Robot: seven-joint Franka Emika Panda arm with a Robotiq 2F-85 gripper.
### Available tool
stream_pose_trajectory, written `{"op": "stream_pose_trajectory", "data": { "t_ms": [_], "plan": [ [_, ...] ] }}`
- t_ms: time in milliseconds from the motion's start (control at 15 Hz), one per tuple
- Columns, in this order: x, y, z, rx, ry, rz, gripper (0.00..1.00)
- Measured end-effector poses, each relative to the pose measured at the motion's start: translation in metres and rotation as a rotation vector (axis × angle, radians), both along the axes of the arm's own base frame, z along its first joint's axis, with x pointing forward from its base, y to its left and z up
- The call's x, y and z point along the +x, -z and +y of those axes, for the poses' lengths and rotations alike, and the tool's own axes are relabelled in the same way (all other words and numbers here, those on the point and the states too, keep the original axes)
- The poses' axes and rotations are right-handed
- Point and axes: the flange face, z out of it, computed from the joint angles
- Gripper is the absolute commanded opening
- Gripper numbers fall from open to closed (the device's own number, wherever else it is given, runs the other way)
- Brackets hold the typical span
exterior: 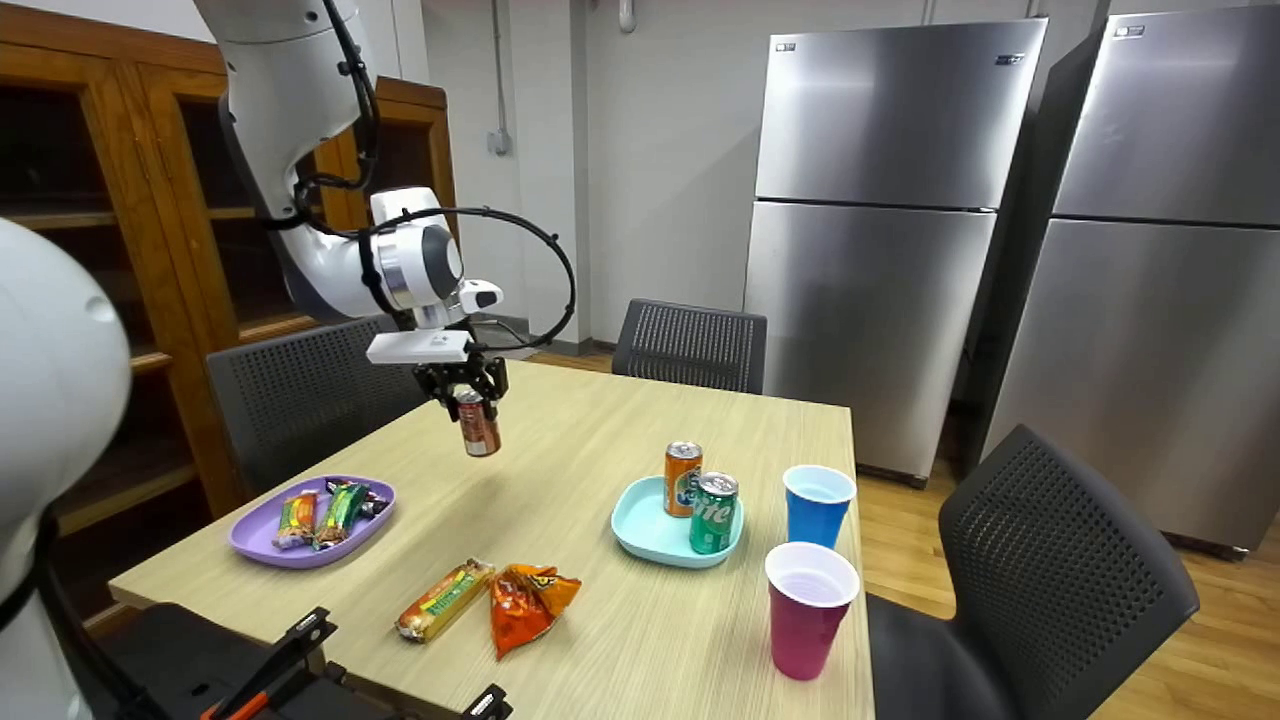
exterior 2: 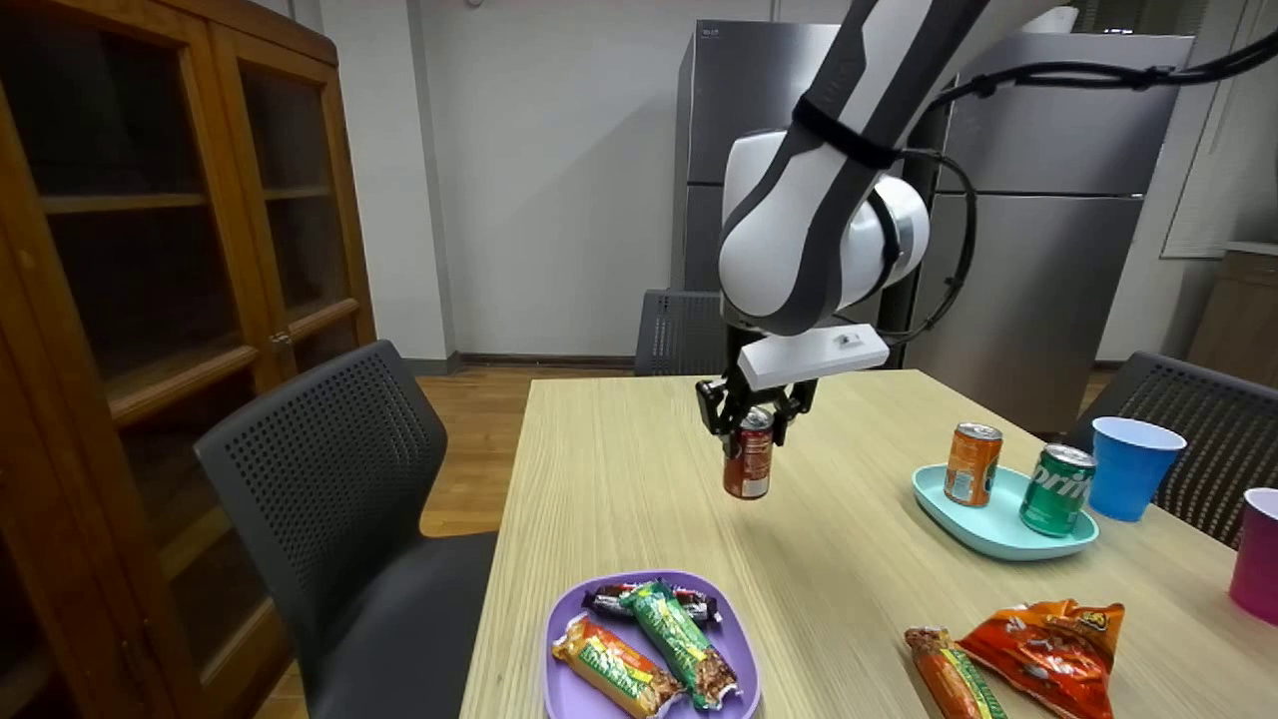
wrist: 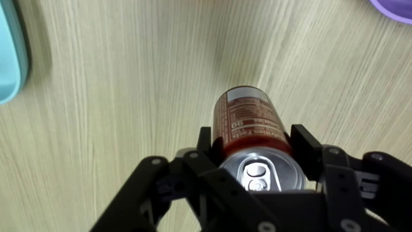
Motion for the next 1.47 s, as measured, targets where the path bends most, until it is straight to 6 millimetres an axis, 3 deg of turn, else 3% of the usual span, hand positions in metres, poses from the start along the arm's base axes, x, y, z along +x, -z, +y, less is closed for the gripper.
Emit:
{"op": "stream_pose_trajectory", "data": {
  "t_ms": [933,1467],
  "plan": [
    [-0.026,-0.013,-0.127,-0.042,0.37,-0.027,0.38],
    [-0.032,-0.014,-0.195,-0.049,0.506,-0.038,0.38]
  ]
}}
